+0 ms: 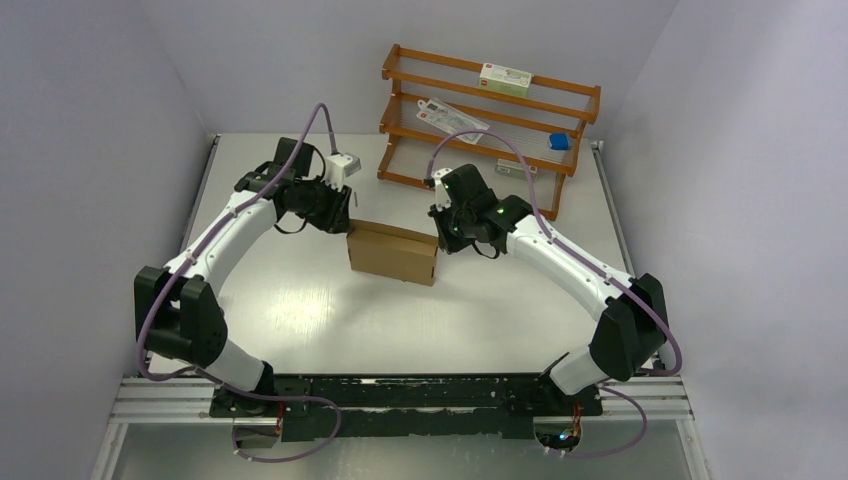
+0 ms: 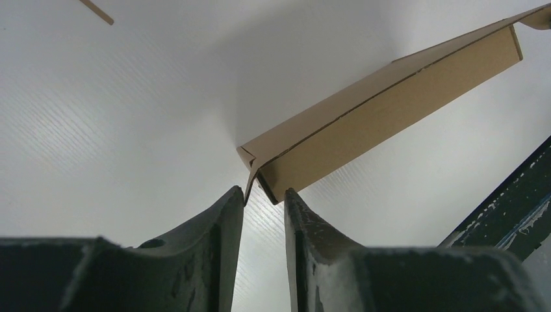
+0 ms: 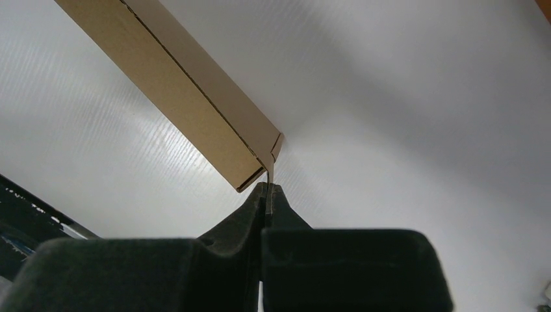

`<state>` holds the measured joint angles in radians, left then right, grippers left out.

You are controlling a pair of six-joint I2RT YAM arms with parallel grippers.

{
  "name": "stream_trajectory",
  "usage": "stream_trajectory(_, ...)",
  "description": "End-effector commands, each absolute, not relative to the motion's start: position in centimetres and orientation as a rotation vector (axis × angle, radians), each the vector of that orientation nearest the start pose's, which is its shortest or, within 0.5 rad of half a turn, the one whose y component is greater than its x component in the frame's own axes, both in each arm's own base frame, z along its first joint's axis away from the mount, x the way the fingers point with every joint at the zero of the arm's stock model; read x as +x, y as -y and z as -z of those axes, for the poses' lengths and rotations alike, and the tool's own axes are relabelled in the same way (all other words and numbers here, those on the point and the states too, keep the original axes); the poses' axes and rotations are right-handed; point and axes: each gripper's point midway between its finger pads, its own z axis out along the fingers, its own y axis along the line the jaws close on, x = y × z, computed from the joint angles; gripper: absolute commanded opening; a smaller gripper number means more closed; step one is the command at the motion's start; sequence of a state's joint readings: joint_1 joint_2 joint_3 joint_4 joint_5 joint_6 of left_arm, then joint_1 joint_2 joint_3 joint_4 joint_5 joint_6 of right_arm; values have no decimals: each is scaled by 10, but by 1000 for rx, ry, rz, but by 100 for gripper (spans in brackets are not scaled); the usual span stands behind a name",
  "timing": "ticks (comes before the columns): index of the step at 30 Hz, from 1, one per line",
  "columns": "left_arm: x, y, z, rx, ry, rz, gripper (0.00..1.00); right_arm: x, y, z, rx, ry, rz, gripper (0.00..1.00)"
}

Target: Fold the paper box

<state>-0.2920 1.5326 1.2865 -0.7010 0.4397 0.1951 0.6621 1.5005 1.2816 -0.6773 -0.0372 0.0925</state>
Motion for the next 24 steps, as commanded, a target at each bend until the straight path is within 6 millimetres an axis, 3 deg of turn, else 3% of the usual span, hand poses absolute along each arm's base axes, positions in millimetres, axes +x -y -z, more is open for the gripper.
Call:
stream_trajectory(1,346,175,-176,781,-2308,570,36,291,-238,-158,-730,-2387,-369,0)
stream_trajectory(7,348,177,-172,806,-2307,575,34,290,-238,-158,-736,-2386,-372,0)
stream_trajectory(16,340,180,-169,779,-2330,622,10,290,-241,-164,-714,-2383,-393,0)
stream_trajectory(24,322,191,-170,636,-2358,725,5,289,-247,-171,-524,-2414,-429,0)
